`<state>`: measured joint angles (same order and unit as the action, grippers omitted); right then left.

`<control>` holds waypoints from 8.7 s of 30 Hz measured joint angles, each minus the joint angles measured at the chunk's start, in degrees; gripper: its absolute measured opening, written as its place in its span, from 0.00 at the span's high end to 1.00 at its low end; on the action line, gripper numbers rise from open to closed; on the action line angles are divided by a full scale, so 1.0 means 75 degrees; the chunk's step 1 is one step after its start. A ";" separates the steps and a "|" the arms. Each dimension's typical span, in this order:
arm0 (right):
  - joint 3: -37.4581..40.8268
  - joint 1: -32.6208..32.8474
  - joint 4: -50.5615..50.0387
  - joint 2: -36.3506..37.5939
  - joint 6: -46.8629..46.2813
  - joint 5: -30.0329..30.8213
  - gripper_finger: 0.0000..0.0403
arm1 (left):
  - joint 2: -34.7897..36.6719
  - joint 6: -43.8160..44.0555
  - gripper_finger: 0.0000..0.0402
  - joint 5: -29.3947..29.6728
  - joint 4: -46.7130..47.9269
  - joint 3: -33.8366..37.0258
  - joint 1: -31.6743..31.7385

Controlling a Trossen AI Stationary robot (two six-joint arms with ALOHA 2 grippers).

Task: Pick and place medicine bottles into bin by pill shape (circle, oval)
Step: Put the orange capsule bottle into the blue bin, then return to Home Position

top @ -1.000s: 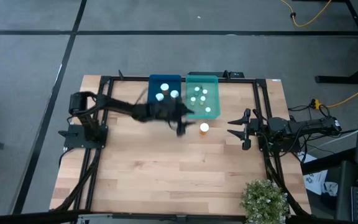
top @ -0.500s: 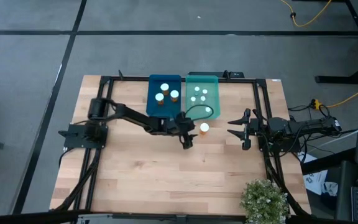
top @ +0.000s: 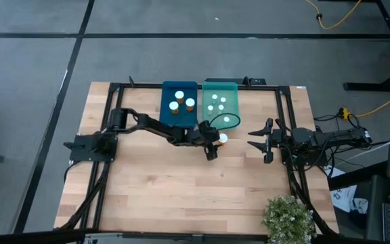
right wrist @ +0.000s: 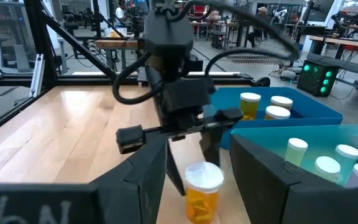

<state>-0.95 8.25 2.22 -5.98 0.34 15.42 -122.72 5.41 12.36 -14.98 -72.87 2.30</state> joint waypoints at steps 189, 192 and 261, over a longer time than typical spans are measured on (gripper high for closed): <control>0.0000 0.0002 0.0001 0.0002 -0.0006 0.0000 0.56 | 1.5131 0.0006 0.30 -0.1343 0.1366 0.9654 0.2221; 0.0000 0.0002 0.0001 0.0003 -0.0002 0.0000 0.56 | 1.5131 0.0006 0.30 -0.1343 0.1366 0.9654 0.2223; -0.0004 0.0002 0.0051 0.0800 -0.0001 0.0000 0.56 | 1.5128 0.0003 0.30 -0.1343 0.1363 0.9654 0.2222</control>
<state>-0.98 8.27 2.60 0.02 0.33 15.42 -9.26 5.43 2.28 -4.75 -0.47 18.96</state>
